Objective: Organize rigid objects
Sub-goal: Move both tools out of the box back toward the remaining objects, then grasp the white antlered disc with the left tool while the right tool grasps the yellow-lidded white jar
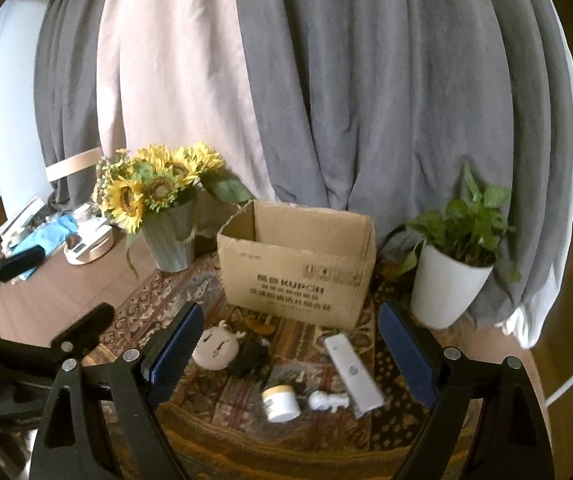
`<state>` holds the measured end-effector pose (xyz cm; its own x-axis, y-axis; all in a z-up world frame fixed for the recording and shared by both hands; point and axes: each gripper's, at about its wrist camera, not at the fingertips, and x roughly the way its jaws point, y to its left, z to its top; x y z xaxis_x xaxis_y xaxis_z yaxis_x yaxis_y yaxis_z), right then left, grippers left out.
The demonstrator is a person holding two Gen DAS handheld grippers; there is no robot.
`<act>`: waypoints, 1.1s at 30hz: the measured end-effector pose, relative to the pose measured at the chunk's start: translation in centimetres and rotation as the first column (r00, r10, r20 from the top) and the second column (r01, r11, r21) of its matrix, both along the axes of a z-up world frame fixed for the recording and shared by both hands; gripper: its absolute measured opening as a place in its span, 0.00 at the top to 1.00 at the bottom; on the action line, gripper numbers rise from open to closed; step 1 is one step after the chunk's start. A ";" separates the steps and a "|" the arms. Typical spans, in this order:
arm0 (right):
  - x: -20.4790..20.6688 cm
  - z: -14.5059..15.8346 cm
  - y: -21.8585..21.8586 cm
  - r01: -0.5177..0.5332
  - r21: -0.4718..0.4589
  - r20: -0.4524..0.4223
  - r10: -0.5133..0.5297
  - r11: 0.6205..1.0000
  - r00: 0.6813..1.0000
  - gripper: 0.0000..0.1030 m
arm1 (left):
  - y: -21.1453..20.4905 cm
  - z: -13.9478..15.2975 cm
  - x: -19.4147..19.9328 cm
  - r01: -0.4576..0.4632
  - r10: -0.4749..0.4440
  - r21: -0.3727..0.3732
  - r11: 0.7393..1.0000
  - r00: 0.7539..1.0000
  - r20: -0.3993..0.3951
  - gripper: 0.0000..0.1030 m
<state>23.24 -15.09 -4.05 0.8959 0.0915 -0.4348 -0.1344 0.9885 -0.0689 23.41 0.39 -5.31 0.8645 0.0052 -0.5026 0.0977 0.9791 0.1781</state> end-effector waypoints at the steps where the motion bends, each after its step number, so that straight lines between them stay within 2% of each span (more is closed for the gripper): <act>1: 0.0 -0.2 0.2 0.009 0.001 -0.005 -0.009 1.000 1.000 0.12 | 0.1 -0.3 0.1 0.014 -0.014 0.003 1.000 1.000 -0.009 0.02; 8: 0.2 -2.8 0.9 0.088 0.017 -0.062 -0.087 0.996 0.994 0.12 | 0.7 -2.3 1.0 0.099 -0.097 0.058 0.993 0.995 -0.027 0.02; 12: 0.3 -4.7 1.3 0.129 0.032 -0.102 -0.125 0.991 0.987 0.12 | 0.7 -3.4 1.5 0.158 -0.158 0.109 0.981 0.987 -0.014 0.02; 16: 0.6 -6.4 1.6 0.166 0.051 -0.138 -0.158 0.985 0.978 0.12 | 0.8 -4.5 2.2 0.219 -0.218 0.126 0.968 0.976 -0.016 0.02; 28: 2.6 -9.7 3.1 0.246 0.002 -0.173 -0.242 0.969 0.955 0.13 | 0.8 -9.4 6.3 0.386 -0.376 0.095 0.918 0.920 -0.109 0.02; 33: 4.2 -11.5 2.9 0.285 0.007 -0.220 -0.277 0.958 0.935 0.13 | 0.3 -11.4 8.4 0.436 -0.419 0.078 0.897 0.892 -0.169 0.02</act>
